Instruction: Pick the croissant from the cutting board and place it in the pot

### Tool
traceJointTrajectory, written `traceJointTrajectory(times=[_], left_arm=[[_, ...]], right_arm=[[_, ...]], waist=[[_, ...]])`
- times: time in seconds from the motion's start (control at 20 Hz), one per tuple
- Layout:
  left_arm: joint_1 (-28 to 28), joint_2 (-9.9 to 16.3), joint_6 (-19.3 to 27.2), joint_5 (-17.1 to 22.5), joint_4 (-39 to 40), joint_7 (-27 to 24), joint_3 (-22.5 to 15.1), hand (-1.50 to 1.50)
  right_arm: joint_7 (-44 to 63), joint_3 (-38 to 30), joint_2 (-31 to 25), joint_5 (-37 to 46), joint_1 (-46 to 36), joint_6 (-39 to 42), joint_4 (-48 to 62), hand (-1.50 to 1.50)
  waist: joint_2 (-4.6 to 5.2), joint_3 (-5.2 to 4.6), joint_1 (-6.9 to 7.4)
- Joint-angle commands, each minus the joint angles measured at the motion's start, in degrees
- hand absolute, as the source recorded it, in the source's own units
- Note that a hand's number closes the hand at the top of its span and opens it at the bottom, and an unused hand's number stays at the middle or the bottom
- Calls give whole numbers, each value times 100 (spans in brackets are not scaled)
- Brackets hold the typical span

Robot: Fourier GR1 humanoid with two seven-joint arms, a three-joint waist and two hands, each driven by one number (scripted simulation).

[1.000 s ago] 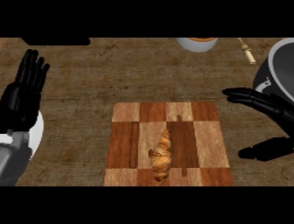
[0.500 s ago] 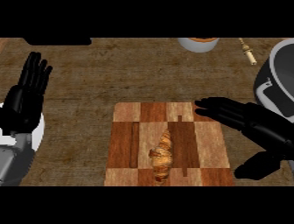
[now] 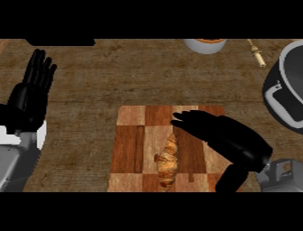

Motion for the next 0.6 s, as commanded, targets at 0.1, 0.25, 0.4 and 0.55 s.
traceJointTrajectory(times=[0.1, 0.25, 0.4, 0.55], left_arm=[[295, -320, 96, -315, -423, 157, -7, 0], [81, -18, -327, -155, -281, 191, 408, 0], [36, -202, -462, -222, 203, -72, 488, 0], [233, -420, -274, -502, -329, 165, 286, 0]], right_arm=[[137, -12, 423, 373, 351, 425, -91, -150], [79, 363, 874, 1012, 401, 77, 94, -150], [-276, 422, 1157, 1347, 449, -146, 450, -150], [-731, 190, 1117, 1460, 600, -145, 489, -150]], waist=[[-5, 3, -2], [-2, 3, -3], [3, 3, -3], [-2, 4, 4]])
